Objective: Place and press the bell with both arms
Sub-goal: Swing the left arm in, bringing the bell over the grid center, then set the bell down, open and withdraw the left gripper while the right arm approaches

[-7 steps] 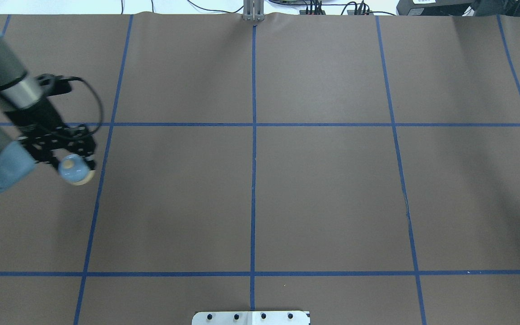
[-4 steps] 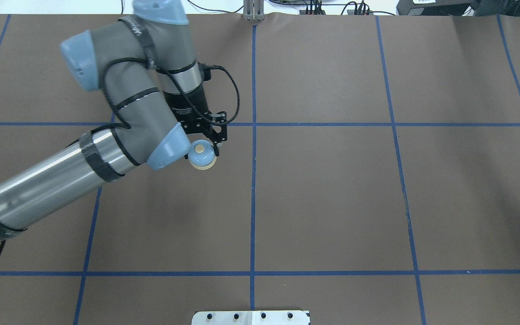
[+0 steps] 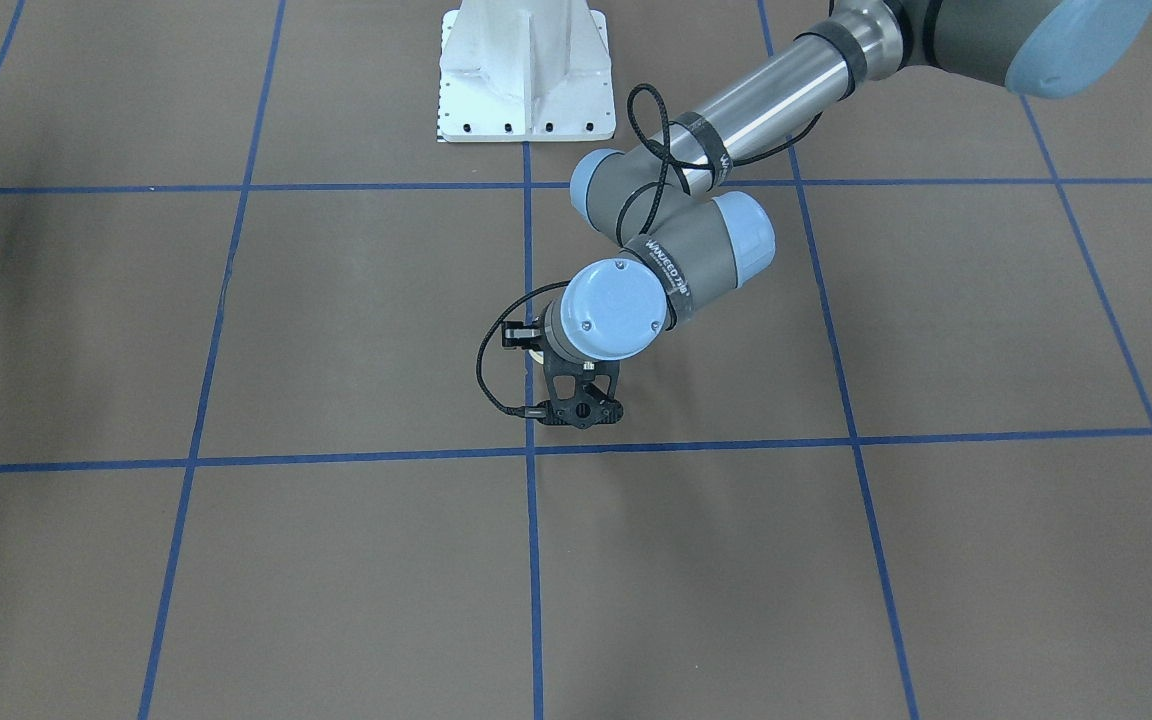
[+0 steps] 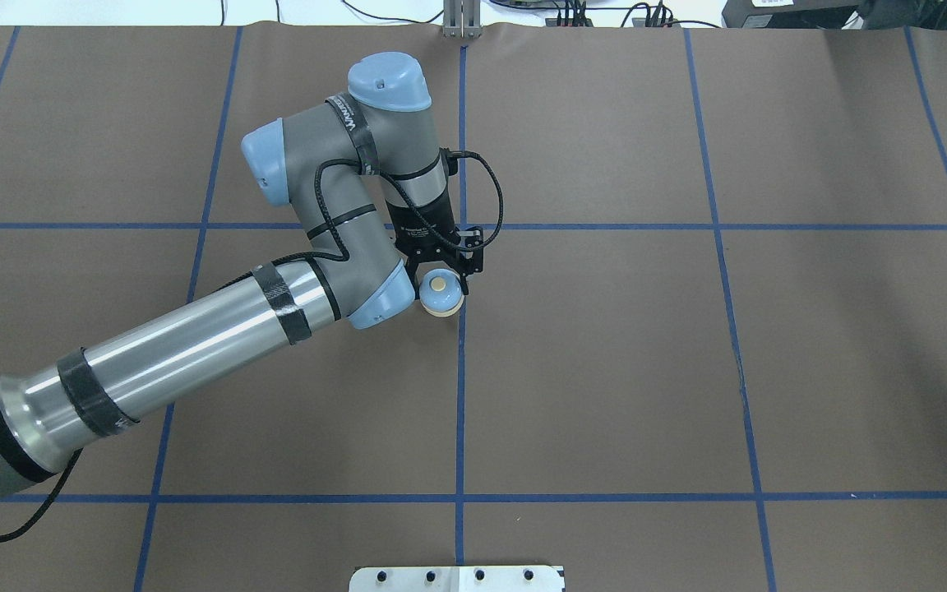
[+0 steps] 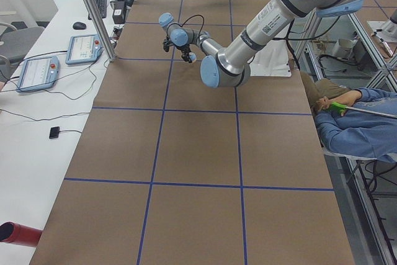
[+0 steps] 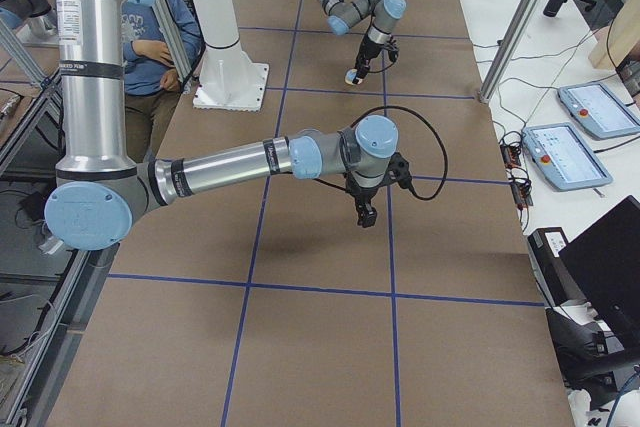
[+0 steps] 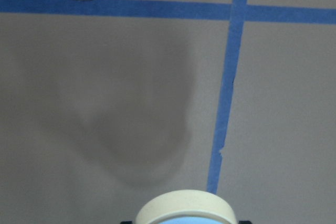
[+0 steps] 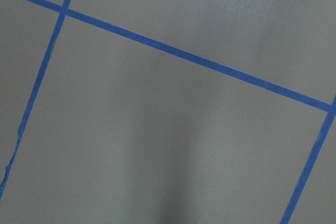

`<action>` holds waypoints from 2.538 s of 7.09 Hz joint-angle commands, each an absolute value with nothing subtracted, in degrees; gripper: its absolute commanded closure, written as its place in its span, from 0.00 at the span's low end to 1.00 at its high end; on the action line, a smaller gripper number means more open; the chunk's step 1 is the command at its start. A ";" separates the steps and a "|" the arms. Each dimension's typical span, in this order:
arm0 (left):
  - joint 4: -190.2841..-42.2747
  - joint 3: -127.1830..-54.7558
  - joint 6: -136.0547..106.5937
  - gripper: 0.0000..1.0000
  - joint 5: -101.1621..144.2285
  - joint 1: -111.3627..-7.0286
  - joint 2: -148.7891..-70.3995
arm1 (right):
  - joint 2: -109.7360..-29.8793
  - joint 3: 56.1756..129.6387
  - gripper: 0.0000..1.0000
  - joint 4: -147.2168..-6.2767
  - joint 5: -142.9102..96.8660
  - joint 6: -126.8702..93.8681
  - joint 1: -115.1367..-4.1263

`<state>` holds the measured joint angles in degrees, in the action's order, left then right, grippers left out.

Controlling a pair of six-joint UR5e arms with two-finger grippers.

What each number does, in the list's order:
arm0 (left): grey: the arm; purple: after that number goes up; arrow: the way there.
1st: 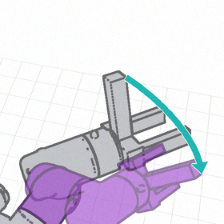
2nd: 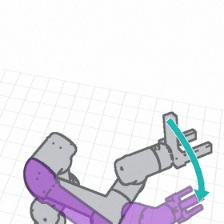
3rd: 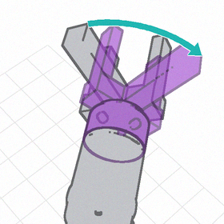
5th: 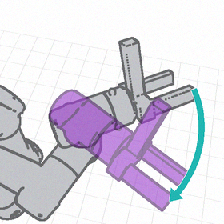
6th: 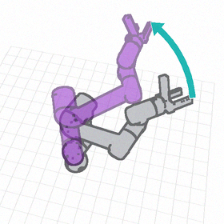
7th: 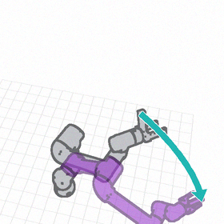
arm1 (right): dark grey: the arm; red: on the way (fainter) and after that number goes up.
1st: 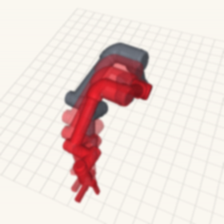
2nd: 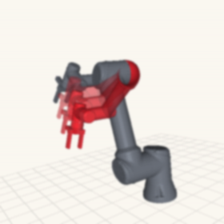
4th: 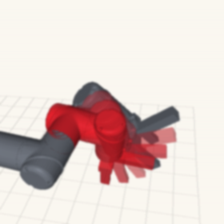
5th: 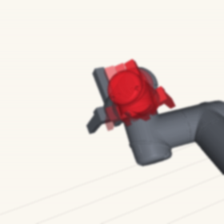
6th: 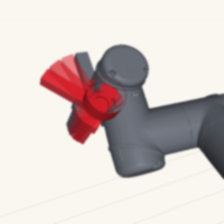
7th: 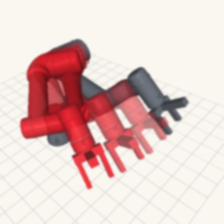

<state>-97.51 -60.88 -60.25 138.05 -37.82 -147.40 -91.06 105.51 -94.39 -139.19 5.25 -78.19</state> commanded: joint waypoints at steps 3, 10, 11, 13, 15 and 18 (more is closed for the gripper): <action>-98.61 -58.28 -63.72 0.46 132.65 -35.51 -150.11 | -91.05 105.12 0.00 -94.40 -139.13 5.19 -77.78; -98.44 -63.42 -64.07 0.01 133.15 -38.38 -149.86 | -87.21 105.03 0.00 -94.40 -138.87 0.22 -76.39; -96.26 -67.55 -64.07 0.01 134.89 -40.93 -148.29 | -84.93 105.20 0.00 -94.31 -138.08 -4.09 -75.25; -95.10 -80.78 -63.64 0.01 136.84 -44.98 -138.58 | -77.13 105.38 0.00 -94.31 -136.51 -18.54 -68.33; -95.71 -91.62 -61.02 0.02 138.68 -49.29 -126.80 | -64.92 105.30 0.00 -94.39 -126.88 -43.48 -54.74; -95.71 -100.45 -50.20 0.01 140.36 -52.12 -113.92 | -49.89 93.24 0.01 -88.64 -107.72 -65.14 -36.25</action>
<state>-95.64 -97.89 -53.20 140.18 -51.38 -117.81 -56.74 100.46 -92.68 -115.09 -56.43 -42.67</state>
